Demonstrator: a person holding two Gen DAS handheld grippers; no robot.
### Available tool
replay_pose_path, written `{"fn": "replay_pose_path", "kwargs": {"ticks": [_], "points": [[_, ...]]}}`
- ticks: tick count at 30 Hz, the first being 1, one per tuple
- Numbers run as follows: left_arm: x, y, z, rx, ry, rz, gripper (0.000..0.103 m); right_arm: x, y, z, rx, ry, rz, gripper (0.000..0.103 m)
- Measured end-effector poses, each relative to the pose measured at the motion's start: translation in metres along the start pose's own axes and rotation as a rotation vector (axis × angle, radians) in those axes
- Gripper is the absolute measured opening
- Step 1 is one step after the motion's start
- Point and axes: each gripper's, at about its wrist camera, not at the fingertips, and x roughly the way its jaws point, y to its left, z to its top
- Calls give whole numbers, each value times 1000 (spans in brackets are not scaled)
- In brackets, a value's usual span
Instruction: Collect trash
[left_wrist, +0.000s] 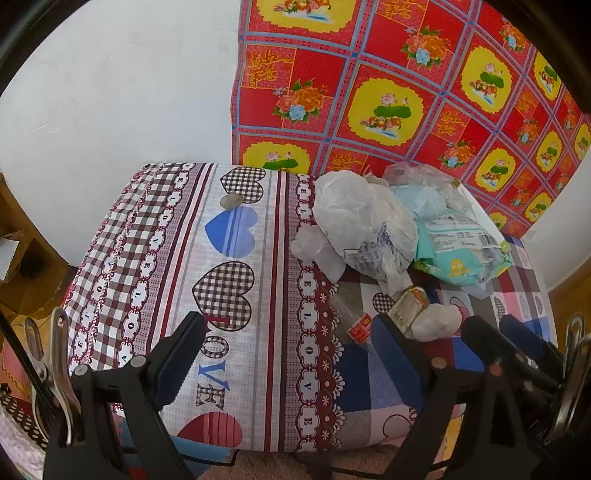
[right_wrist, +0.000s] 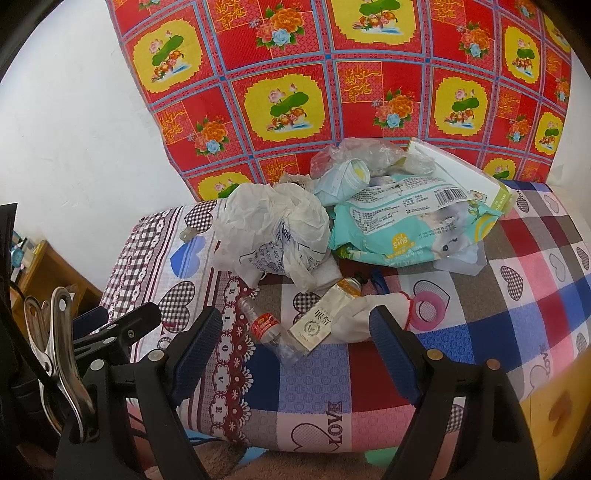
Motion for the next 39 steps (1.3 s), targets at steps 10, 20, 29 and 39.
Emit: {"fn": "replay_pose_path", "kwargs": {"ticks": [10,20,29,39], "points": [[-1,-1,1,4,1,-5,94,-2,0,-1,0,0,0,84],[-2,1,1,19,3,-19,94,-5,1,-4,9,-11,-9,84],[-1,2,2,44,10,-26,94,-8,4,-3,21,-26,5,84],[4,14,4,70,33,-30,90,-7,8,-6,15,-33,-8,84]]}}
